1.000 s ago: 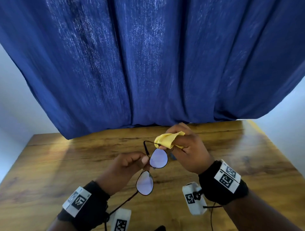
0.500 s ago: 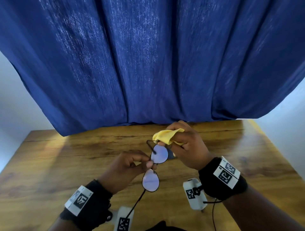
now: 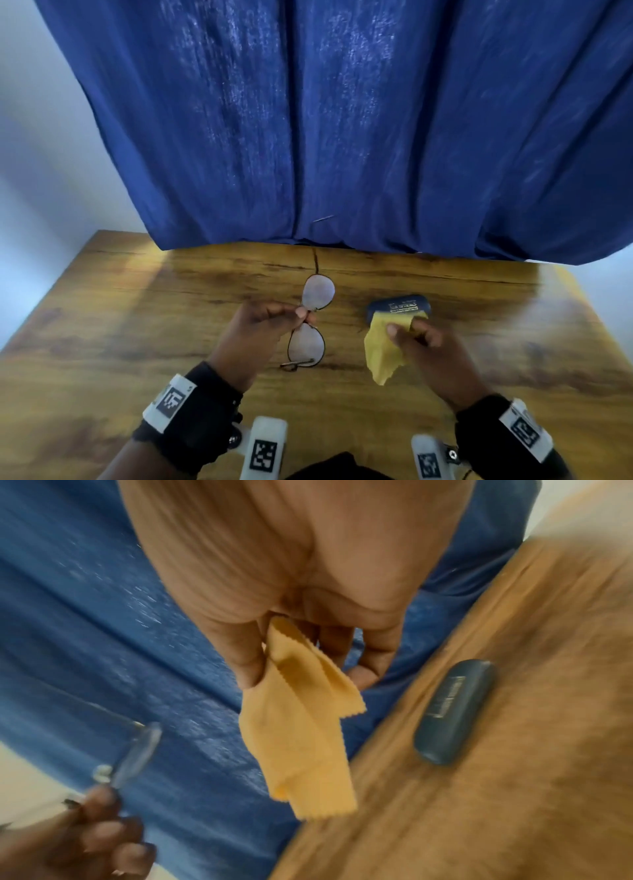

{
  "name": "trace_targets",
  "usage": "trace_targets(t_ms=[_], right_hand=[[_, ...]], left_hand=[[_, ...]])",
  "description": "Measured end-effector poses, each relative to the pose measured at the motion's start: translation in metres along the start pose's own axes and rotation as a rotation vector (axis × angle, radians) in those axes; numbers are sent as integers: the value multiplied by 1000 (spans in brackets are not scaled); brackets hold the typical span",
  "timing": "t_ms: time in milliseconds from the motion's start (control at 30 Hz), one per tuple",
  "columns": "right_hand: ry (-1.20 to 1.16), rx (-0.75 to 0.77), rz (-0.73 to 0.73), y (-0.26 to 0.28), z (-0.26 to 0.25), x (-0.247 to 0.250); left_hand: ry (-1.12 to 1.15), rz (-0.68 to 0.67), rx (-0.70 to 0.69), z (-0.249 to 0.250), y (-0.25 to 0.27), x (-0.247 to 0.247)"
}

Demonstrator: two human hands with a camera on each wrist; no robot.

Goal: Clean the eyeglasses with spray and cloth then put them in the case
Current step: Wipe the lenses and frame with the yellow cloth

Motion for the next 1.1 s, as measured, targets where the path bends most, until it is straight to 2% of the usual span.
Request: trace_targets(t_ms=[100, 200, 267, 400, 533, 667, 767, 867, 900, 967, 1033, 1100], right_hand=[[40, 220, 112, -5, -56, -4], [345, 591, 179, -10, -89, -22], [483, 718, 158, -11, -91, -34], [618, 742, 97, -6, -93, -50], [534, 612, 70, 4, -94, -48], [667, 742, 75, 10, -92, -37], [597, 677, 35, 13, -89, -30], [692, 732, 78, 14, -87, -23], [695, 751, 58, 15, -86, -22], [629, 694, -13, 16, -85, -22], [617, 645, 25, 13, -82, -15], [693, 671, 67, 10, -82, -11]], left_hand=[[-76, -31, -75, 2, 2, 5], [-133, -46, -129, 7, 4, 13], [-148, -61, -170, 11, 7, 19], [-186, -79, -193, 13, 11, 27], [-193, -78, -216, 15, 16, 28], [-241, -89, -244, 17, 23, 21], [-230, -87, -246, 19, 26, 15], [-259, -84, -251, 19, 29, 8], [-264, -81, -254, 19, 30, 6], [-267, -76, -254, 19, 31, 3], [-263, -78, -244, 18, 30, -1], [-268, -80, -239, 18, 29, -6]])
Point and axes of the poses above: each hand's wrist, its own y-axis away from the middle knuckle, its own x-axis out of the back of the hand, z = x × y, the point moved 2 cm from there along -y, towards the middle knuckle, and after that the axes turned 8 degrees about x, right-handed, at the moved point
